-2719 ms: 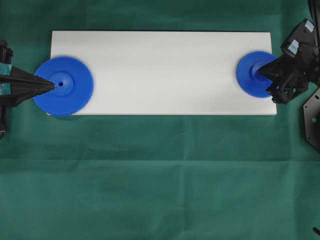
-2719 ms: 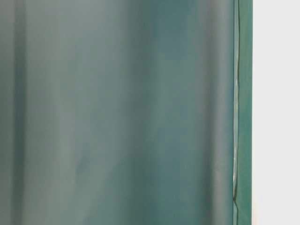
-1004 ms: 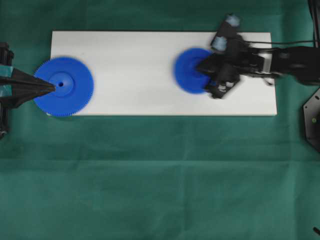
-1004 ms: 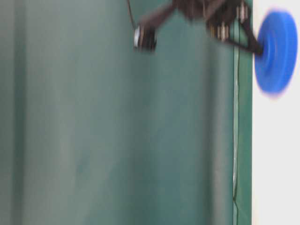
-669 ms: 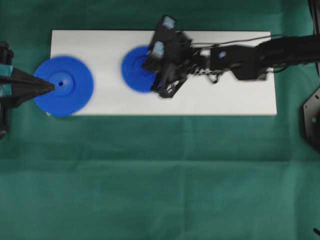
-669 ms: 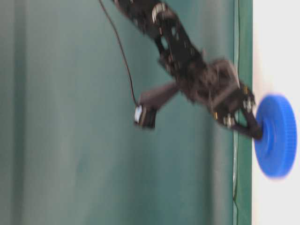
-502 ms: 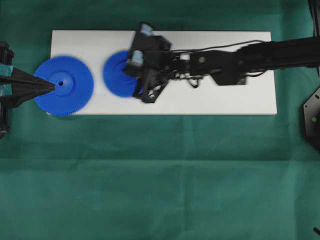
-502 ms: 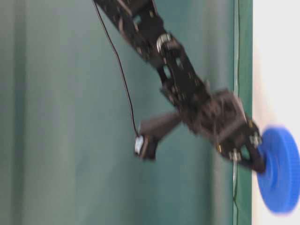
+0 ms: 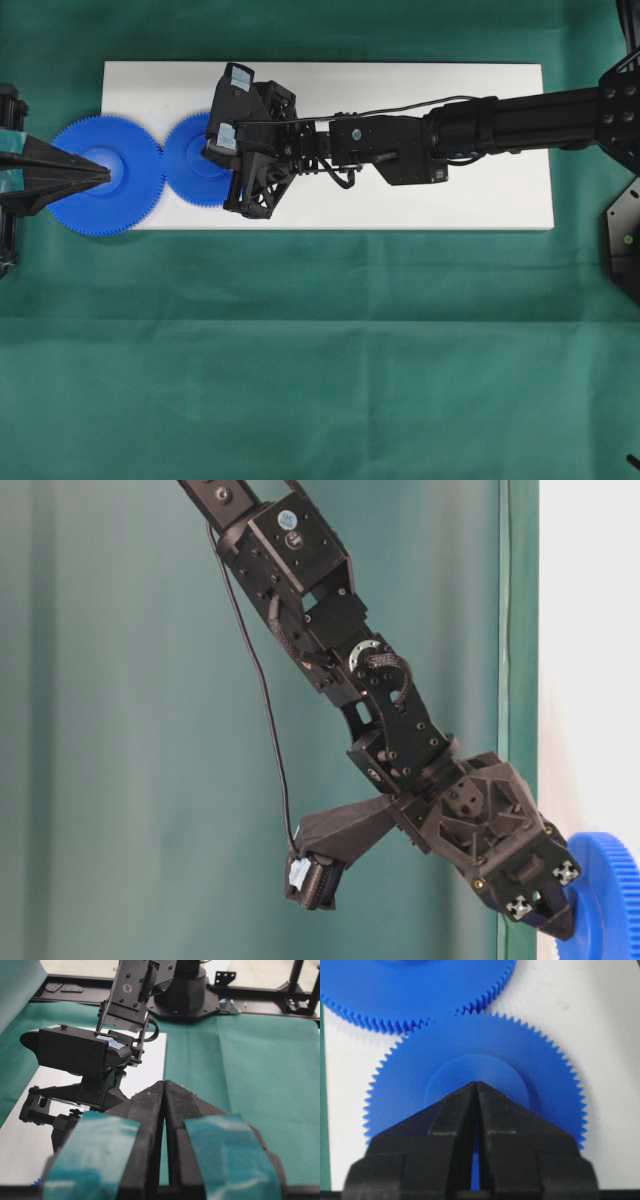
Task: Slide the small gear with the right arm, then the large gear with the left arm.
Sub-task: 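Slide the small blue gear left toward the large gear with right gripper, then slide the small blue gear back right along the board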
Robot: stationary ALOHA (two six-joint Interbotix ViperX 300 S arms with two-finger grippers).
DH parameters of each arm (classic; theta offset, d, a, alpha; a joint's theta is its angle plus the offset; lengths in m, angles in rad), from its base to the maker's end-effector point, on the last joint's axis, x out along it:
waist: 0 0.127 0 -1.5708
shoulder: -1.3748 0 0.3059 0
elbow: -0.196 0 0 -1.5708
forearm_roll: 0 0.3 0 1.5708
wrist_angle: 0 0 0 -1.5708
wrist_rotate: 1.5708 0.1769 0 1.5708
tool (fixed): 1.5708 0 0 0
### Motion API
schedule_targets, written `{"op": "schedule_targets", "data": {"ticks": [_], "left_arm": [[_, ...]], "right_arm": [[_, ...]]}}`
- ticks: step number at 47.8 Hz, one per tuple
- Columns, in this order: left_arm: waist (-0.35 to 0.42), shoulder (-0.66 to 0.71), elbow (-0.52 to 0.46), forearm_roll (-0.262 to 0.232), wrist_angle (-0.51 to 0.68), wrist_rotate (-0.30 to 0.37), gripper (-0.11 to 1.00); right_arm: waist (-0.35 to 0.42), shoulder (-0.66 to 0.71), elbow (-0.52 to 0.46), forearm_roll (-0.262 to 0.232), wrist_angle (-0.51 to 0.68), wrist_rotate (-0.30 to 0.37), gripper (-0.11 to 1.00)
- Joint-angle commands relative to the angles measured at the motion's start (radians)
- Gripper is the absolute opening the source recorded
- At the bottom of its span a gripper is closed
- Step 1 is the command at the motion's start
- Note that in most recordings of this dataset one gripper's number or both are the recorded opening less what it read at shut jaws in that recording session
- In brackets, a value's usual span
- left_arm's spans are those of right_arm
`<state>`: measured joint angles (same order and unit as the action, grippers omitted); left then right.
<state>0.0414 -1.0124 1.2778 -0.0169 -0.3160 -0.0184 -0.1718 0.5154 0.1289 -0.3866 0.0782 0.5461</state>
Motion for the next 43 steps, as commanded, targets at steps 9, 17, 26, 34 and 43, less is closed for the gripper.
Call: {"op": "schedule_targets", "data": {"ticks": [9, 17, 26, 34, 43], "left_arm": [[0.002, 0.009, -0.009, -0.002, -0.011, 0.002, 0.0], [0.002, 0.009, -0.009, -0.002, -0.011, 0.002, 0.0], [0.0, 0.008, -0.006, -0.002, -0.009, 0.002, 0.0], [0.002, 0.009, -0.003, -0.005, -0.011, 0.002, 0.0], [0.002, 0.008, -0.003, -0.005, -0.011, 0.002, 0.0]], "right_arm": [[0.009, -0.005, 0.006, -0.003, 0.028, 0.002, 0.5], [0.009, -0.006, 0.006, -0.003, 0.031, 0.0, 0.5], [0.008, -0.005, 0.006, -0.003, 0.034, 0.002, 0.5], [0.008, -0.006, 0.008, -0.003, 0.055, 0.002, 0.5], [0.0, -0.029, 0.032, -0.003, 0.109, 0.005, 0.5]]}}
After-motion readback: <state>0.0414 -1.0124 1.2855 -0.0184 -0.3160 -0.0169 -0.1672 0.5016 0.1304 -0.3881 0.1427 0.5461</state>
